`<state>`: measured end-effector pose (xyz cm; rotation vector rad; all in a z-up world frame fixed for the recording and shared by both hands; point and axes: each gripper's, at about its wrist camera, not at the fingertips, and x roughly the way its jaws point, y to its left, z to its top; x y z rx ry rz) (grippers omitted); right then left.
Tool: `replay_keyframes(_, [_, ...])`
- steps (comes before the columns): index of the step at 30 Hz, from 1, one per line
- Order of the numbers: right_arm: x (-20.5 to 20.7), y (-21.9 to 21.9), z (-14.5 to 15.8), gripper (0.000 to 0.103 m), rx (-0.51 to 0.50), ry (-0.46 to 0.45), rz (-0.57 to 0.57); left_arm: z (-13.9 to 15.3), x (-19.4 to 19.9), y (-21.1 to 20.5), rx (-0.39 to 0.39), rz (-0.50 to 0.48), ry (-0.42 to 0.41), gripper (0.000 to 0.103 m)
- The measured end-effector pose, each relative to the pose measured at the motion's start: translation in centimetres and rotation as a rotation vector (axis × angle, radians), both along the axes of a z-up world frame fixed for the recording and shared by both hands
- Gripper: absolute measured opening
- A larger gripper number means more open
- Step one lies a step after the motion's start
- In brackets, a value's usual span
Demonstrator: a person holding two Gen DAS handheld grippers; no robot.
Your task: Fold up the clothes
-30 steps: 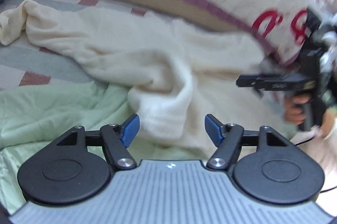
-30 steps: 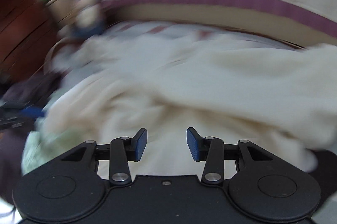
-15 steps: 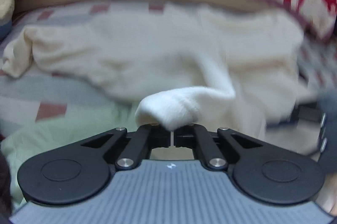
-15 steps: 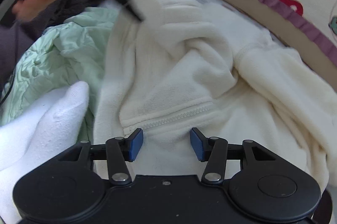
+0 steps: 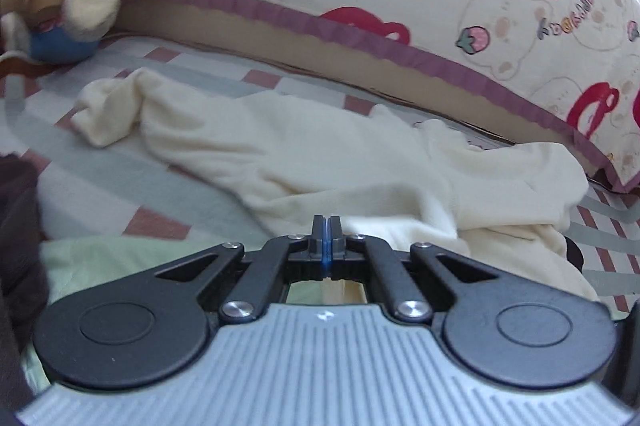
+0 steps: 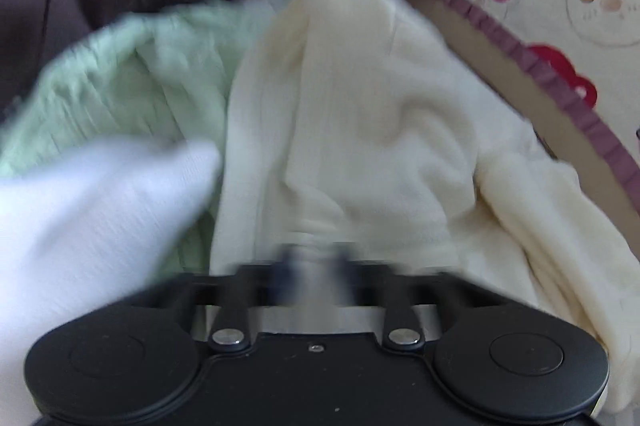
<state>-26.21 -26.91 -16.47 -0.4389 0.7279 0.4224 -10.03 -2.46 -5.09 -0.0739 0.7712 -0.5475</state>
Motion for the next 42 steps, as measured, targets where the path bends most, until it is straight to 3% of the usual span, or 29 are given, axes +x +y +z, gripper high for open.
replay_keyframes(3, [0.5, -1.8, 3.3, 0.005, 0.094, -0.079, -0.084, -0.7, -1.2, 0.4, -0.021, -0.026, 0.012, 0.002])
replay_keyframes(7, [1.9, -5.1, 5.8, 0.006, 0.169, -0.131, -0.226, -1.9, -3.7, -0.8, 0.053, -0.121, -0.012, 0.006])
replay_keyframes(10, [2.8, -7.7, 5.1, 0.006, 0.115, -0.138, -0.331, -1.8, -4.7, -2.1, 0.106, -0.186, -0.032, 0.026])
replay_keyframes(12, [3.5, -9.4, 4.1, 0.006, 0.082, -0.115, -0.421, -1.8, -5.4, -2.9, 0.142, -0.229, -0.045, 0.049])
replay_keyframes(14, [4.1, -11.4, 3.2, 0.006, 0.086, -0.077, -0.514, -1.7, -6.1, -3.8, 0.177, -0.272, -0.058, 0.058])
replay_keyframes(16, [4.5, -13.4, 2.4, 0.007, 0.114, -0.038, -0.599, -1.7, -6.7, -4.7, 0.213, -0.315, -0.071, 0.06])
replay_keyframes(20, [5.2, -15.2, 1.9, 0.007, 0.185, -0.006, -0.663, -1.5, -8.2, -6.3, 0.275, -0.409, -0.117, 0.06])
replay_keyframes(24, [5.1, -15.0, 2.0, 0.007, 0.193, -0.011, -0.663, -2.0, -9.1, -8.0, 0.313, -0.477, -0.202, 0.072])
replay_keyframes(28, [5.1, -15.2, 1.8, 0.007, 0.205, -0.008, -0.667, -4.2, -8.3, -10.6, 0.441, -0.504, -0.196, 0.072])
replay_keyframes(32, [4.9, -15.5, 1.8, 0.007, 0.246, -0.016, -0.661, -6.5, -7.8, -12.8, 0.602, -0.523, -0.271, 0.072])
replay_keyframes(33, [4.8, -15.6, 1.7, 0.008, 0.26, -0.014, -0.66, -6.7, -7.4, -12.9, 0.612, -0.509, -0.27, 0.069])
replay_keyframes(34, [4.8, -15.7, 1.7, 0.009, 0.274, -0.012, -0.659, -6.6, -6.9, -12.8, 0.604, -0.485, -0.256, 0.063])
replay_keyframes(36, [4.7, -15.8, 1.5, 0.011, 0.3, 0.0, -0.654, -6.5, -5.7, -12.7, 0.588, -0.436, -0.228, 0.015])
replay_keyframes(42, [4.5, -14.3, 1.5, 0.016, 0.305, 0.02, -0.58, -3.3, -4.7, -10.4, 0.506, -0.229, -0.334, 0.01])
